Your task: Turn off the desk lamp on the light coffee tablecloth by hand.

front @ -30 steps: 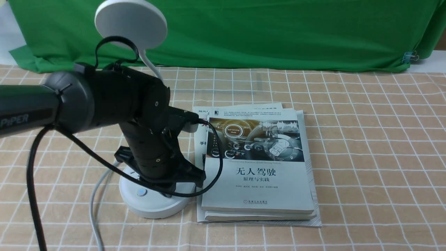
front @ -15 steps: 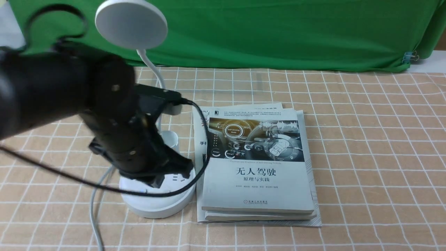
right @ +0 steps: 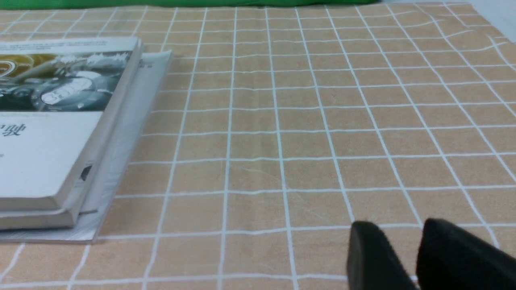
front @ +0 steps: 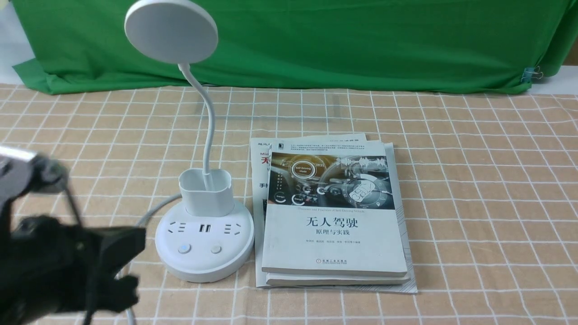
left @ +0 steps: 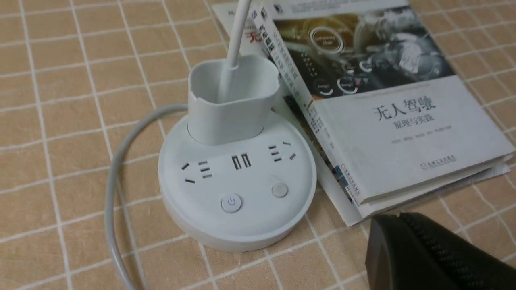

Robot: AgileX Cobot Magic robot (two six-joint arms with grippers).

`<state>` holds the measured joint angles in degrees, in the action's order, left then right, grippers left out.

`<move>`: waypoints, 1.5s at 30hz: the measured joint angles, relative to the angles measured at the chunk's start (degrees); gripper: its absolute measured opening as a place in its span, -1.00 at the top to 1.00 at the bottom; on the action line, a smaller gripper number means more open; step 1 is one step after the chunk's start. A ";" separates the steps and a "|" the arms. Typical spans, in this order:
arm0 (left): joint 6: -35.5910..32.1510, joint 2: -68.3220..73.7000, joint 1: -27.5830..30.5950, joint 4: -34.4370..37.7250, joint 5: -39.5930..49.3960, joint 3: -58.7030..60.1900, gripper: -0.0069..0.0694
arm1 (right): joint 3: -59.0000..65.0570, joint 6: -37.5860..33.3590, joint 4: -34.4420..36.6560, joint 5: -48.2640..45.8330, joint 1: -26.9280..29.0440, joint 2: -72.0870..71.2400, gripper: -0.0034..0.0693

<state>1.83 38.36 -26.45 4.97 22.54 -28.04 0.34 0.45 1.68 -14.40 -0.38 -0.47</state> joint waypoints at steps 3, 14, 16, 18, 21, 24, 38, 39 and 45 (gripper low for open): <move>0.17 -5.55 0.00 0.00 -0.49 3.61 0.83 | 0.00 0.00 0.00 0.00 0.00 0.00 0.24; 0.17 -12.82 0.00 0.19 -0.66 13.07 0.83 | 0.00 0.00 0.00 0.00 0.00 0.00 0.24; 0.17 -12.82 0.00 0.01 -0.66 13.26 0.83 | 0.00 0.00 0.00 0.00 0.00 0.00 0.24; 0.17 -12.82 0.00 -0.06 -1.10 13.25 0.83 | 0.00 0.00 0.00 0.00 0.00 0.00 0.24; 0.17 -12.82 0.00 -0.06 -1.55 13.25 0.83 | 0.00 0.00 0.00 0.00 0.00 0.00 0.24; -1.43 -13.28 0.00 -0.52 -1.99 14.32 0.83 | 0.00 0.00 0.00 0.00 0.00 0.00 0.24; -4.82 -33.93 21.64 2.46 -8.91 26.15 0.83 | 0.00 0.00 0.00 0.00 0.00 0.00 0.24; -4.87 -35.16 23.23 3.08 -8.79 27.05 0.83 | 0.00 0.00 0.00 0.00 0.00 0.00 0.24; -4.87 -38.21 28.06 5.18 -4.90 28.43 0.83 | 0.00 0.00 0.00 0.02 0.00 0.00 0.24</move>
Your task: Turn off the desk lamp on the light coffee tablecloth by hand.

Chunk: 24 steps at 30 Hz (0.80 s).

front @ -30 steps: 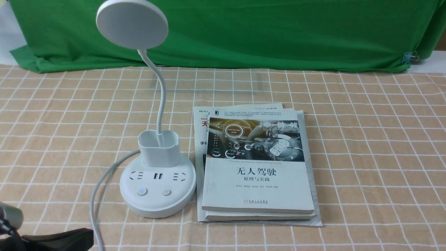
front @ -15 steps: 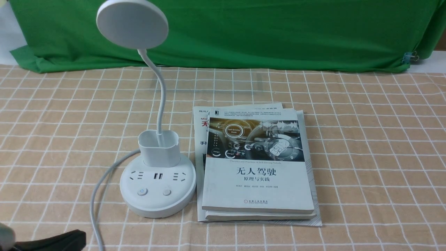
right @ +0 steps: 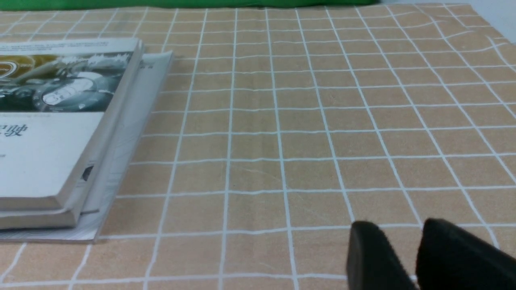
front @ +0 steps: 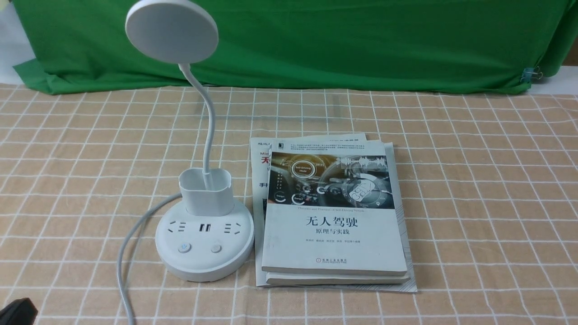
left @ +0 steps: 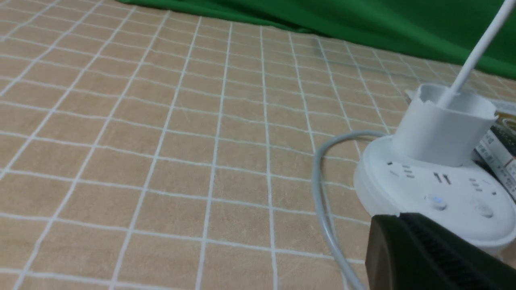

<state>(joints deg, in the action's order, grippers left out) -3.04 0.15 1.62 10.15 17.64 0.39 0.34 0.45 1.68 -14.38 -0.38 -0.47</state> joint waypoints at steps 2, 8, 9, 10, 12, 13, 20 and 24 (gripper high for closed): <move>0.00 -0.11 0.31 0.02 0.62 0.03 0.83 | 0.00 0.00 0.00 0.00 0.00 0.00 0.24; -0.17 -0.17 0.37 0.07 -0.20 0.03 0.83 | 0.00 0.00 0.00 0.00 0.00 0.00 0.24; -0.17 -0.17 0.37 0.01 -0.33 0.03 0.83 | 0.00 0.00 0.00 0.00 0.00 0.00 0.24; -0.17 -0.17 0.37 0.01 -0.46 0.03 0.83 | 0.00 0.00 0.00 0.00 0.00 0.00 0.24; -0.17 -0.17 0.37 0.01 -0.46 0.03 0.83 | 0.00 0.00 0.00 0.00 0.00 0.00 0.24; -0.17 -0.17 0.37 0.01 -0.46 0.03 0.83 | 0.00 0.00 0.00 0.00 0.00 0.00 0.24; -0.42 -0.17 0.37 -0.04 -0.69 0.03 0.83 | 0.00 0.00 0.00 0.00 0.00 0.00 0.24; -0.41 -0.17 0.37 -0.04 -0.71 0.03 0.83 | 0.00 0.00 0.00 0.00 0.00 0.00 0.24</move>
